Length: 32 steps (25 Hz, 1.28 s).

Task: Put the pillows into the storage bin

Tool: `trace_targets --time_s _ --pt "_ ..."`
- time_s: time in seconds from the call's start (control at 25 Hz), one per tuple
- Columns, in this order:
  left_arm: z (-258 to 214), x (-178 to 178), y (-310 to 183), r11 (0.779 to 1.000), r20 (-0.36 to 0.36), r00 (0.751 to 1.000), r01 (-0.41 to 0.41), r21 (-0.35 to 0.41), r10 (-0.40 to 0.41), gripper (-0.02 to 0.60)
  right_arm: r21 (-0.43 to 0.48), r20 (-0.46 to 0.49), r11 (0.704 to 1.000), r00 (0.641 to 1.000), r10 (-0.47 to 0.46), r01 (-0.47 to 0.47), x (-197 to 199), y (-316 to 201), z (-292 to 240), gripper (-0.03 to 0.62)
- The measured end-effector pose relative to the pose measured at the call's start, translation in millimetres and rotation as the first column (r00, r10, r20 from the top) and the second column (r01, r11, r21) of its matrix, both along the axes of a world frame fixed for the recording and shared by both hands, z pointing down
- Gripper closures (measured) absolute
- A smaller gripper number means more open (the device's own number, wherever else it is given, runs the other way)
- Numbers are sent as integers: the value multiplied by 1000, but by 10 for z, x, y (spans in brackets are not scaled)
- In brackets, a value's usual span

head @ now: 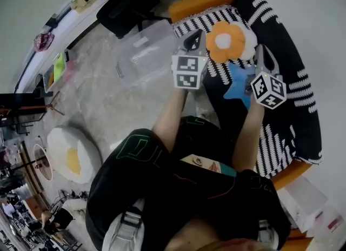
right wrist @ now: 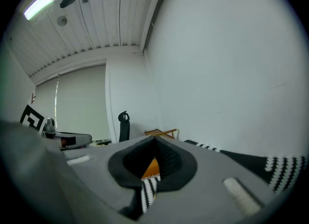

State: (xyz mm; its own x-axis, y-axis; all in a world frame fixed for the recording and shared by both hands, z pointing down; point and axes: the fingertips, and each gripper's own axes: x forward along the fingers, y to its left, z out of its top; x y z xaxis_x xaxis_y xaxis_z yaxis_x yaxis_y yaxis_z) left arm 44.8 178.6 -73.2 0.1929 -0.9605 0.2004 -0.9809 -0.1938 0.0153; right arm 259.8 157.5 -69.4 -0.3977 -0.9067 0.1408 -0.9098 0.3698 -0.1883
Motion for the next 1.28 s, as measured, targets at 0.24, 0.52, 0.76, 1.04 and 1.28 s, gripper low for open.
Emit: trace_targets --time_s 0.24,0.52,0.76,1.04,1.28 --pt "423 101 -703 996 -16 998 -64 -68 63 571 -60 -22 995 996 84 -85 105 -615 344 592" --pt "1039 -584 -1537 974 -44 998 -43 -224 34 571 -182 -14 980 997 79 -80 -603 -1501 903 592" --pt "1561 -865 -2072 952 -176 984 -90 -292 39 571 -257 -78 956 989 122 -138 -826 -1974 1317 592" --pt "2441 -559 -2163 878 -229 972 -159 -451 59 571 -394 -177 890 969 170 -228 -535 -1932 2012 592" --pt "3099 -281 -2217 836 -206 974 -191 -514 95 571 -470 -214 848 963 162 -247 -295 -1963 2650 592"
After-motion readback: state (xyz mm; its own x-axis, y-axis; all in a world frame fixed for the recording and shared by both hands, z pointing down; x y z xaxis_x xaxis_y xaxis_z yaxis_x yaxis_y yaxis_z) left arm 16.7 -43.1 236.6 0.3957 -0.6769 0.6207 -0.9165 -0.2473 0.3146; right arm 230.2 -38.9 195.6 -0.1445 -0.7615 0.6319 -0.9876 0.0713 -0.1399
